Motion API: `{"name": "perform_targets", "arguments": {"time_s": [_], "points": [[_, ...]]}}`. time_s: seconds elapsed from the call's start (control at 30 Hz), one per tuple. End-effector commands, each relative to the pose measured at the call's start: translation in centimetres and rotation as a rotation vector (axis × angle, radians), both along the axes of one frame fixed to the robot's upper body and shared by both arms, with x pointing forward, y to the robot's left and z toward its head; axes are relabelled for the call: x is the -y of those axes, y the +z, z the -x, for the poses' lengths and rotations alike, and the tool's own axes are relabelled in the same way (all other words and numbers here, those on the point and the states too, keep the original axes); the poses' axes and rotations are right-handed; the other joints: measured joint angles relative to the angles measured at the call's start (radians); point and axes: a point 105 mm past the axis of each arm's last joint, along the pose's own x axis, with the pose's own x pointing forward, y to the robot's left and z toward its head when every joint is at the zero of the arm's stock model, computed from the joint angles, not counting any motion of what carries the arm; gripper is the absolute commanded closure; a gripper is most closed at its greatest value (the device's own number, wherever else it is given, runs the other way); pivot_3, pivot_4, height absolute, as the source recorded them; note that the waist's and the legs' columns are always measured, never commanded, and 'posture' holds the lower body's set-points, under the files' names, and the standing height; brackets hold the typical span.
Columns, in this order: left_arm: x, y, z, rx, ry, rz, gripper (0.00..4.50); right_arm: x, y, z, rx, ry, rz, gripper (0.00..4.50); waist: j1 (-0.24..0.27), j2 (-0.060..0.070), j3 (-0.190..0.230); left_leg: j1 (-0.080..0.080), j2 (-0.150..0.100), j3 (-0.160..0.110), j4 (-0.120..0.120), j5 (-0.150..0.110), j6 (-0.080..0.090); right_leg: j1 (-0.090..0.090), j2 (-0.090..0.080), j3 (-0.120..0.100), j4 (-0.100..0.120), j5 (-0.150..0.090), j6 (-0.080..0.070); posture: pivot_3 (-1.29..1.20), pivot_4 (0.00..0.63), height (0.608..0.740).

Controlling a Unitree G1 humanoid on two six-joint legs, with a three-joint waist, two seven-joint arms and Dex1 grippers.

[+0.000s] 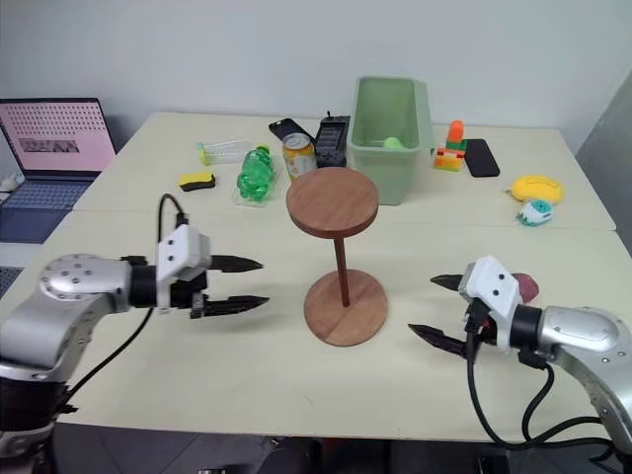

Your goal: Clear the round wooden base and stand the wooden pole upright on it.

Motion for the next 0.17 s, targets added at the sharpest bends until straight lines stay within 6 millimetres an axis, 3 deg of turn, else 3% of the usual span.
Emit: {"name": "perform_targets", "arguments": {"time_s": [0.03, 0.17], "points": [[-2.9, 1.7, -0.2, 0.062, 0.143, 0.006, 1.39, 0.6, 1.7, 0.4, 0.048, 0.051, -0.007, 0.0, 0.0, 0.0, 0.0, 0.0, 0.0, 0.0, 0.0, 0.0, 0.0, 0.0, 0.0, 0.0, 0.0, 0.0, 0.0, 0.0, 0.15, 0.74], [-4.2, 1.3, 0.4, 0.061, 0.186, -0.011, 1.39, 0.7, 2.0, 0.3, 0.047, 0.069, -0.008, 0.0, 0.001, 0.0, 0.001, 0.0, 0.001, 0.001, 0.0, 0.0, 0.0, 0.0, 0.0, 0.0, 0.0, 0.0, 0.0, 0.0, 0.15, 0.74]]}}
